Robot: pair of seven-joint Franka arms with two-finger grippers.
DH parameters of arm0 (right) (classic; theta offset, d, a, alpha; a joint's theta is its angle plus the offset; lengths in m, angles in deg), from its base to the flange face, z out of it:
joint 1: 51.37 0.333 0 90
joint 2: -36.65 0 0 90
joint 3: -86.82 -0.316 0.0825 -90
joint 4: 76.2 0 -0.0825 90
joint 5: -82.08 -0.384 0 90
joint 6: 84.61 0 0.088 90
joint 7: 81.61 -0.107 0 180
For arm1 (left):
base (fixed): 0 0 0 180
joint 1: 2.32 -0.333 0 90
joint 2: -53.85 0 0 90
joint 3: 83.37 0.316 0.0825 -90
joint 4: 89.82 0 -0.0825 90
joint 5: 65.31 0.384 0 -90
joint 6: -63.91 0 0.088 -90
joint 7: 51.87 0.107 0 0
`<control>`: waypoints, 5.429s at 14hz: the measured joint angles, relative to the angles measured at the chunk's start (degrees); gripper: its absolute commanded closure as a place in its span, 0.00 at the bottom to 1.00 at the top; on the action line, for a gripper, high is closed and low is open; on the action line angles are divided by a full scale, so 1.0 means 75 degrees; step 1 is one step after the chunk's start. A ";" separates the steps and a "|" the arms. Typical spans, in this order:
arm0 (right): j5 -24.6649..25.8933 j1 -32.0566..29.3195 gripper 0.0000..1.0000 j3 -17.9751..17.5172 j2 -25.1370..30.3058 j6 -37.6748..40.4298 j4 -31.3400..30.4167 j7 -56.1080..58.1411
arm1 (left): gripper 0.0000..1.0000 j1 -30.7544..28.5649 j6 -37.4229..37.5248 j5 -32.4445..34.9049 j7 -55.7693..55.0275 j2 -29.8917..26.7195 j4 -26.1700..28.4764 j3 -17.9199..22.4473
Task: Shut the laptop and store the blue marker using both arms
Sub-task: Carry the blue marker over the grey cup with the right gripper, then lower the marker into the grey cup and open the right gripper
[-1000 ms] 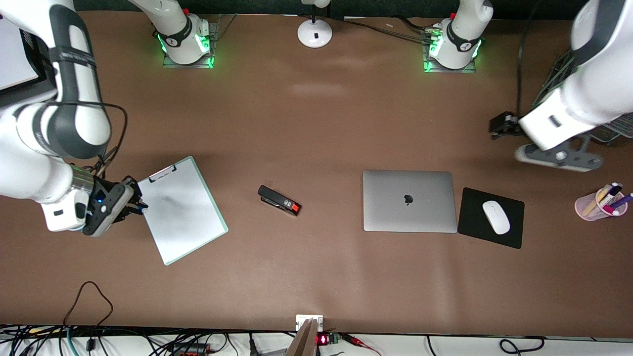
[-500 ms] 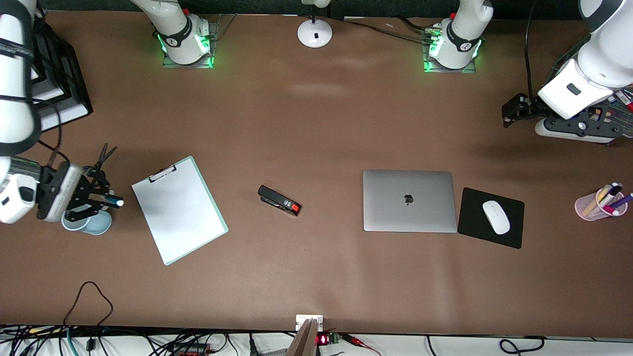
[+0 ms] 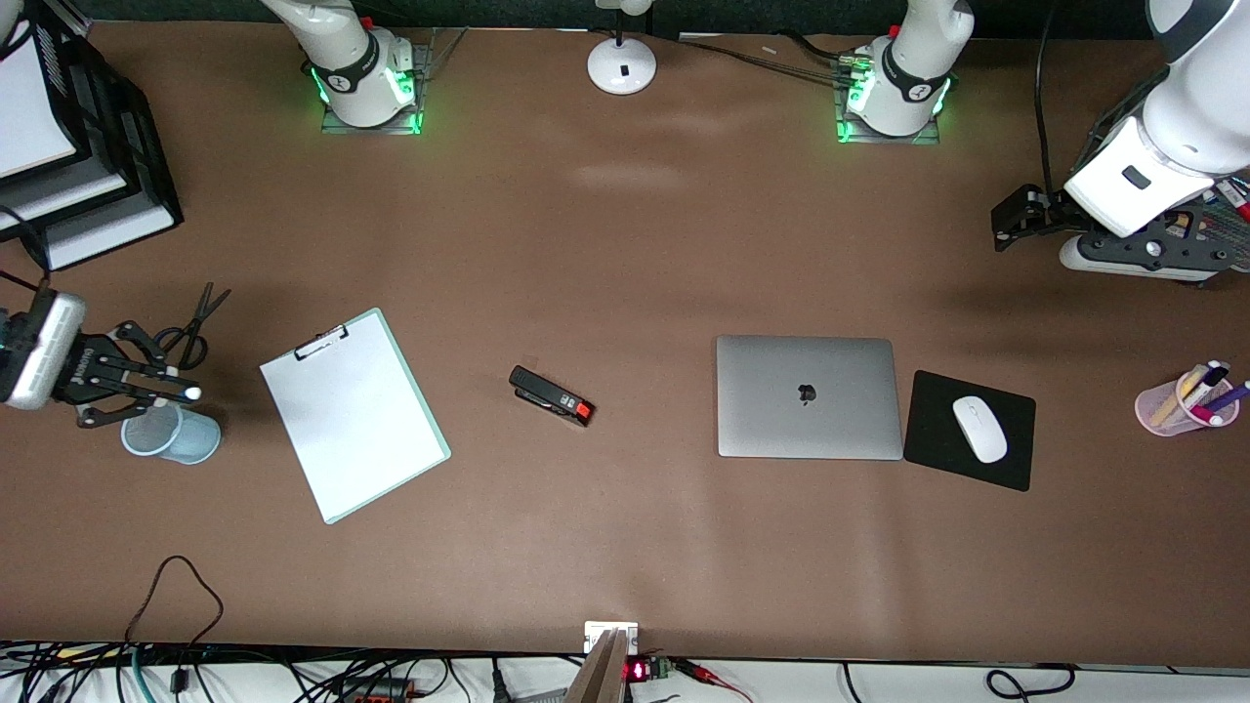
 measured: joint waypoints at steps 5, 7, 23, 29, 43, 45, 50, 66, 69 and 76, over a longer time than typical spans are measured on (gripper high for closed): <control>-0.1061 -0.0549 0.99 0.0000 -0.0310 0.0185 0.0089 0.0476 | 0.00 0.0024 0.0004 0.0000 -0.0061 0.0023 -0.0008 -0.0018; -0.1435 -0.0666 0.99 -0.0002 -0.0503 0.0236 0.0274 0.0531 | 0.00 0.0024 0.0011 0.0000 -0.0062 0.0023 -0.0008 -0.0018; -0.1768 -0.1518 0.99 -0.0006 -0.1479 0.0284 0.0443 0.2392 | 0.00 0.0025 0.0124 0.0000 -0.0064 0.0024 -0.0009 -0.0021; -0.2034 -0.1568 0.99 -0.0036 -0.1730 0.0269 0.0548 0.2735 | 0.00 0.0025 0.0137 0.0000 -0.0065 0.0024 -0.0009 -0.0022; -0.2286 -0.1917 0.99 -0.0036 -0.2717 0.0216 0.1034 0.3209 | 0.00 0.0025 0.0149 -0.0001 -0.0065 0.0024 -0.0010 -0.0023; -0.2291 -0.1963 0.99 -0.0036 -0.2821 0.0211 0.1035 0.3289 | 0.00 0.0025 0.0150 -0.0001 -0.0065 0.0024 -0.0010 -0.0023; -0.2337 -0.2049 0.63 -0.0038 -0.2920 0.0211 0.1053 0.3318 | 0.00 0.0025 0.0150 0.0000 -0.0065 0.0024 -0.0010 -0.0023; -0.1422 -0.2007 0.00 -0.0051 -0.2368 0.1823 0.2483 0.0366 | 0.00 0.0025 0.0150 -0.0001 -0.0065 0.0024 -0.0011 -0.0023; -0.0934 -0.1737 0.00 -0.0067 -0.2224 0.2326 0.3165 -0.0667 | 0.00 0.0026 0.0150 -0.0001 -0.0065 0.0025 -0.0011 -0.0023; 0.0790 -0.0046 0.00 -0.0131 -0.1269 0.2385 0.3447 -0.3229 | 0.00 0.0025 0.0150 -0.0001 -0.0065 0.0027 -0.0012 -0.0022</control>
